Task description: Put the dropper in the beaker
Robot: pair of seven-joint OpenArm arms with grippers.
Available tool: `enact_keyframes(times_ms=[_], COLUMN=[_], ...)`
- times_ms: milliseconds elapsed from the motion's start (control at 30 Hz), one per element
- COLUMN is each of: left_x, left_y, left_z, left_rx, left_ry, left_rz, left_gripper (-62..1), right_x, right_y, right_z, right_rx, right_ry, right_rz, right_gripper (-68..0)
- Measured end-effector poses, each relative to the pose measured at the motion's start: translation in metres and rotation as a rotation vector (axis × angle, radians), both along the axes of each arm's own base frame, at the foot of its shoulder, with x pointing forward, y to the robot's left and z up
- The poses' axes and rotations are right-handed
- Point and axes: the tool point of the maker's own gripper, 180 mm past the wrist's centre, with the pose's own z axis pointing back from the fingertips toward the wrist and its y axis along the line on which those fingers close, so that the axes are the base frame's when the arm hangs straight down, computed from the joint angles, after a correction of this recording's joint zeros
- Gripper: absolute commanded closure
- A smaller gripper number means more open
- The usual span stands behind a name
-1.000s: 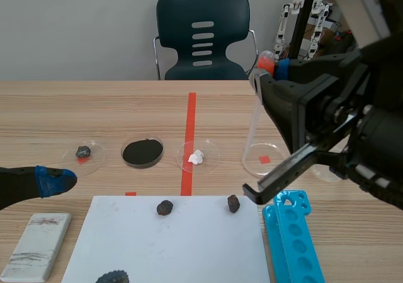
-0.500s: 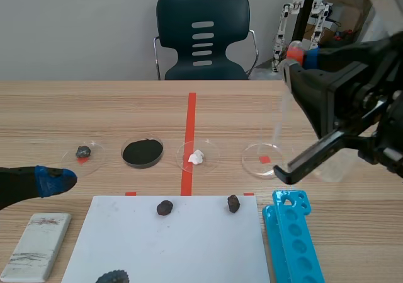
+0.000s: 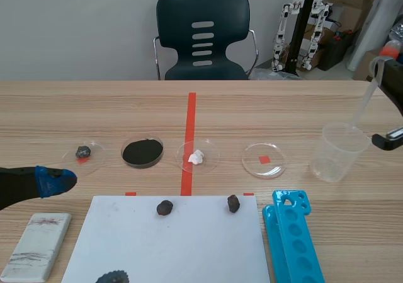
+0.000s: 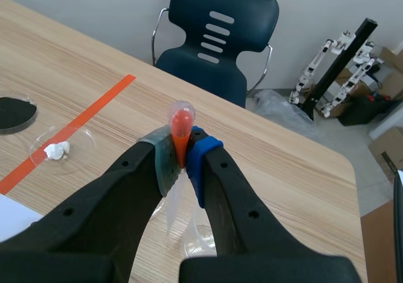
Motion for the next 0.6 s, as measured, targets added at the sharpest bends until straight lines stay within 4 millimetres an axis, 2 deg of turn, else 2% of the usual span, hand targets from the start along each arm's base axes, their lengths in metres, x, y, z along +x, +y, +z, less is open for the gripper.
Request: enact_keyframes(times_ms=[167, 400, 600], left_x=[0.0, 0.0, 0.0], left_y=[0.0, 0.0, 0.0], left_z=[0.0, 0.0, 0.0], left_rx=[0.0, 0.0, 0.0], left_ry=[0.0, 0.0, 0.0], left_rz=[0.0, 0.0, 0.0], left_gripper=[-62.3, -62.3, -62.3], right_x=[0.005, 0.027, 0.038], right_y=[-0.024, -0.055, -0.06], right_z=[0.005, -0.002, -0.007], right_rx=[-0.021, 0.006, 0.033], right_ry=[-0.031, -0.037, -0.028], right_rz=[-0.051, -0.13, -0.099], right_gripper=[-1.1, -1.1, -1.1])
